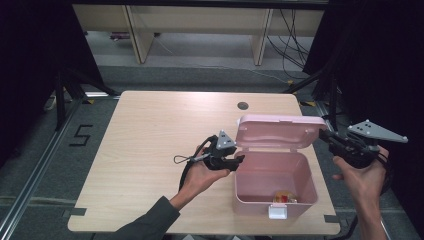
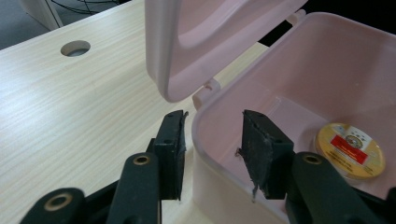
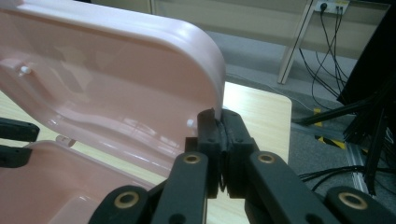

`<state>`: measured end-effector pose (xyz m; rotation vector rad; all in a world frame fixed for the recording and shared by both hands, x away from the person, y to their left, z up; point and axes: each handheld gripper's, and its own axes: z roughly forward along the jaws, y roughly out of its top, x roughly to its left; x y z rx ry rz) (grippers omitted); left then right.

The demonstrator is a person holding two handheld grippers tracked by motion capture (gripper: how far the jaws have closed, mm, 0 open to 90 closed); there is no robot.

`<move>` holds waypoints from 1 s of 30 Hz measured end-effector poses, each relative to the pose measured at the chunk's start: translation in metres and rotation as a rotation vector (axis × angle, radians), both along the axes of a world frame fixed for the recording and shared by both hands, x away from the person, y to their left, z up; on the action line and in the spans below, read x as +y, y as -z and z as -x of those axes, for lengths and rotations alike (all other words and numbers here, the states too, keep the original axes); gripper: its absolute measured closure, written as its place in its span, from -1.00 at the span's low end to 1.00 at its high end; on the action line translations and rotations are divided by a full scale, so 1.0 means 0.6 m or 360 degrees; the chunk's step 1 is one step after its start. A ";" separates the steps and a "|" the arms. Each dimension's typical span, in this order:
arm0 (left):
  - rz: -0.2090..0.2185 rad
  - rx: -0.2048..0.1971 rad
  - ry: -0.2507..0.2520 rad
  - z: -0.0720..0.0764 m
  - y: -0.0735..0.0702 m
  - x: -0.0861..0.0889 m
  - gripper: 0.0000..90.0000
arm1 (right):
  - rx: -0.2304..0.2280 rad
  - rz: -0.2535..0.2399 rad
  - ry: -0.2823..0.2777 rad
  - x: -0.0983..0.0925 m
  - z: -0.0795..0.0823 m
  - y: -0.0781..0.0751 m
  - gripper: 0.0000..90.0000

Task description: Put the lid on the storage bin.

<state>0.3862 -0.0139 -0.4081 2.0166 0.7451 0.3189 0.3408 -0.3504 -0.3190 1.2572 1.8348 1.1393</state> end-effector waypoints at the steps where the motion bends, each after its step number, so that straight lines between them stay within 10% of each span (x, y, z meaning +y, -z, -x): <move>1: 0.0009 0.0001 0.0004 0.003 -0.001 0.003 0.29 | -0.0012 0.0024 -0.0003 -0.001 0.001 0.000 0.96; 30: 0.0006 -0.0002 0.0079 0.096 -0.007 0.104 -0.01 | 0.0001 0.0068 -0.0078 -0.009 0.073 0.020 0.91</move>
